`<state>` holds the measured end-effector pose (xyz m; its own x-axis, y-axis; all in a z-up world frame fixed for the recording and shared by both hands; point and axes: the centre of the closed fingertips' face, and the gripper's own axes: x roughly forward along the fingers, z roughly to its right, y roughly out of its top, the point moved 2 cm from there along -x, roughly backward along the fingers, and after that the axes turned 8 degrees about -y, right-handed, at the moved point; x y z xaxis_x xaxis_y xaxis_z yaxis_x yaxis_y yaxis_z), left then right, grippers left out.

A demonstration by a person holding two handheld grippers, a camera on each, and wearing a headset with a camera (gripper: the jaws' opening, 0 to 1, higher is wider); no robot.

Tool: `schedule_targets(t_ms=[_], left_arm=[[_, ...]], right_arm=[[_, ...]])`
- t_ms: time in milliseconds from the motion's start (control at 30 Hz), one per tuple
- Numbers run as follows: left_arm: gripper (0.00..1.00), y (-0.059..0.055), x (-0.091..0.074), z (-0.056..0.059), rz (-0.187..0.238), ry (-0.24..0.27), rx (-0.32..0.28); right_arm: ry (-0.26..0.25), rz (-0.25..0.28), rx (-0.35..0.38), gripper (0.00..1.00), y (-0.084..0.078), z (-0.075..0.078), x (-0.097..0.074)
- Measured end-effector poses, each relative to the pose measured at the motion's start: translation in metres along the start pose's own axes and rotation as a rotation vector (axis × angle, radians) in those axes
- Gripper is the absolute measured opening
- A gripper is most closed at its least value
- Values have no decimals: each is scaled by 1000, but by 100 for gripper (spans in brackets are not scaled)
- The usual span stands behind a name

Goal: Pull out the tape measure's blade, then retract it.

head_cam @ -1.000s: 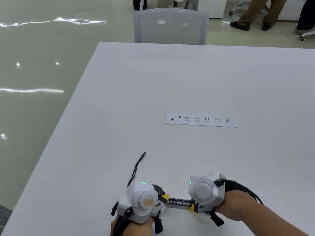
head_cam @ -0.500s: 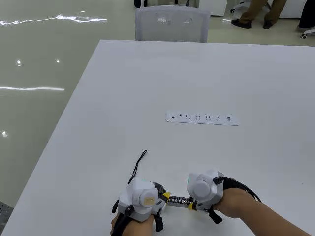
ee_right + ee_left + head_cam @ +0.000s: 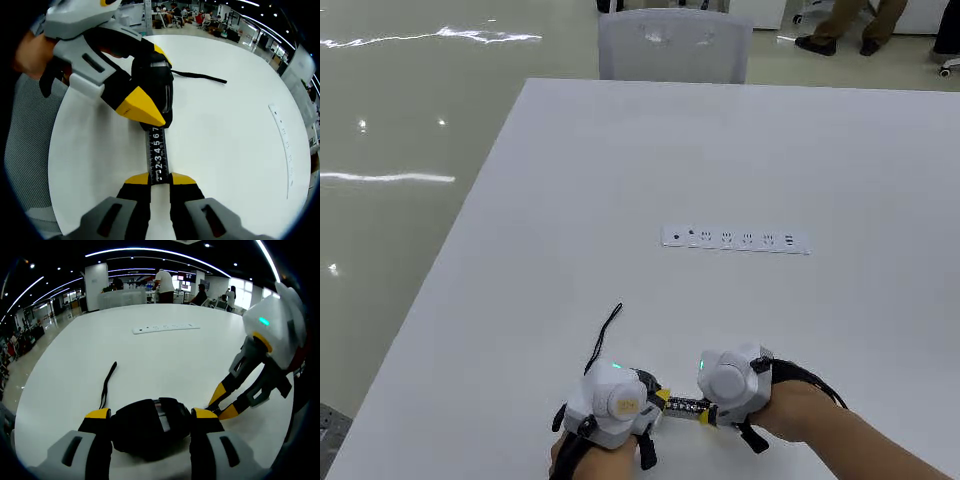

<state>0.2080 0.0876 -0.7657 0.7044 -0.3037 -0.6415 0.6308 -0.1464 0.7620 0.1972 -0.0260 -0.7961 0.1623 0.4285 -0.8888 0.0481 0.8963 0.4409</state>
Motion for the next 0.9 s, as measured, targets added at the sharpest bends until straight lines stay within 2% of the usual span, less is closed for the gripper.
schedule_targets(t_ms=[900], left_arm=[[59, -4, 5, -2, 5, -9, -2]], right_arm=[[6, 31, 9, 13, 16, -3, 0]])
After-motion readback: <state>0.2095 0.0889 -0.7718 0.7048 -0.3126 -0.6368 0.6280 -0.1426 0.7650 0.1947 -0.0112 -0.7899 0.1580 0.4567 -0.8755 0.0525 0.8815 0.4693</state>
